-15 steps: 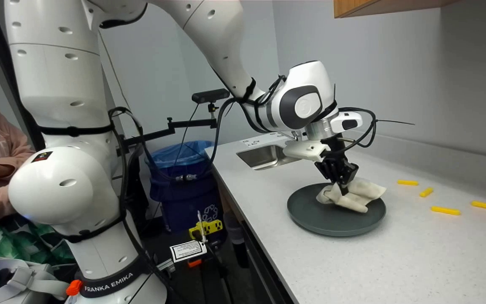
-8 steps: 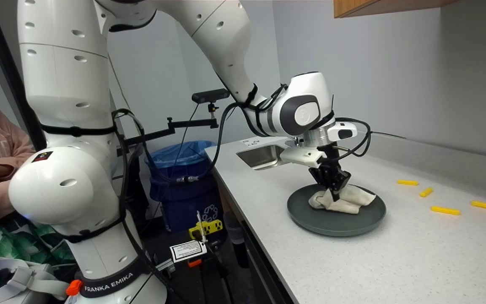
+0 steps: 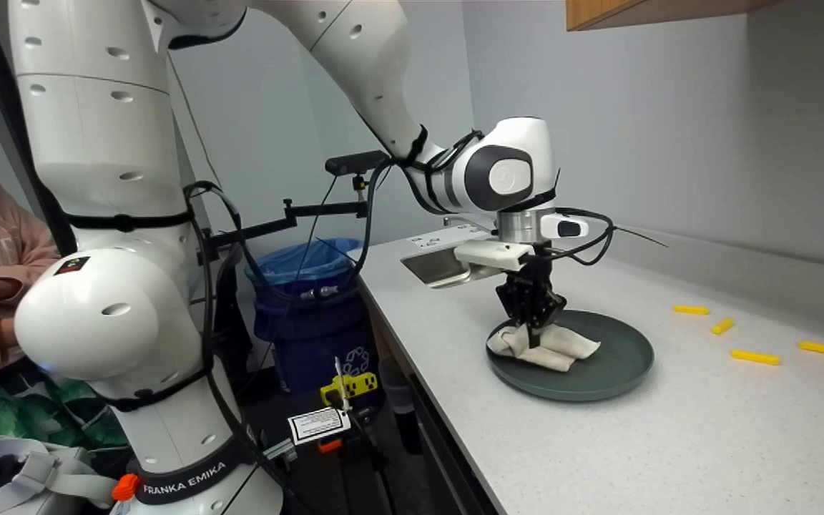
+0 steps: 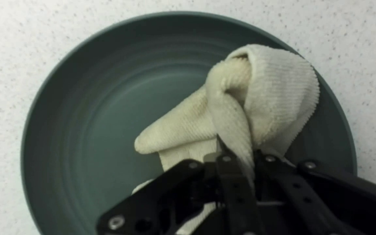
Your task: Pick up the towel from the table, wipe the grey plate and put the towel back on the table.
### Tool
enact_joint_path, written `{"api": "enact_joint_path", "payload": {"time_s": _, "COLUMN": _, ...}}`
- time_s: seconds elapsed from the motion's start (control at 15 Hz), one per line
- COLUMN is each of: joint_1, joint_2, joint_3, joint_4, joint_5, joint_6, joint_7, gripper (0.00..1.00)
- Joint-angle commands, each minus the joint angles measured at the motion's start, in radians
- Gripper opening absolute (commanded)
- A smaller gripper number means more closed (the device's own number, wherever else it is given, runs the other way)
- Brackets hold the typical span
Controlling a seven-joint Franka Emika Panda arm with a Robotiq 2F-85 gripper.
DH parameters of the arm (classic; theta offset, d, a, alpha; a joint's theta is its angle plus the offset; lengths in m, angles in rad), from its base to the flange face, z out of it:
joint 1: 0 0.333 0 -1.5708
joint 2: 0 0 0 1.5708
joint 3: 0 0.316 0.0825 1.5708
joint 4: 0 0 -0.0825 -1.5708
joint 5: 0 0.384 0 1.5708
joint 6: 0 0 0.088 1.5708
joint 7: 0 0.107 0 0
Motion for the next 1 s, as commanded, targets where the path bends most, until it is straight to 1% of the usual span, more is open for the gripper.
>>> {"api": "enact_joint_path", "payload": {"time_s": 0.0, "joint_1": 0.001, "joint_2": -0.037, "joint_3": -0.034, "joint_4": -0.001, "joint_5": -0.107, "joint_6": -0.067, "joint_7": 0.023, "gripper": 0.03}}
{"api": "enact_joint_path", "payload": {"time_s": 0.33, "joint_1": -0.006, "joint_2": -0.017, "joint_3": -0.085, "joint_4": 0.018, "joint_5": -0.262, "joint_6": -0.089, "joint_7": 0.09, "gripper": 0.03}}
{"api": "enact_joint_path", "payload": {"time_s": 0.53, "joint_1": -0.002, "joint_2": 0.001, "joint_3": -0.116, "joint_4": 0.031, "joint_5": -0.376, "joint_6": -0.069, "joint_7": 0.164, "gripper": 0.03}}
{"api": "enact_joint_path", "payload": {"time_s": 0.6, "joint_1": 0.001, "joint_2": 0.008, "joint_3": -0.126, "joint_4": 0.037, "joint_5": -0.426, "joint_6": -0.054, "joint_7": 0.203, "gripper": 0.03}}
{"api": "enact_joint_path", "payload": {"time_s": 0.73, "joint_1": 0.004, "joint_2": 0.019, "joint_3": -0.131, "joint_4": 0.048, "joint_5": -0.489, "joint_6": -0.013, "joint_7": 0.274, "gripper": 0.03}}
{"api": "enact_joint_path", "payload": {"time_s": 0.93, "joint_1": 0.005, "joint_2": 0.038, "joint_3": -0.128, "joint_4": 0.064, "joint_5": -0.535, "joint_6": 0.076, "joint_7": 0.377, "gripper": 0.03}}
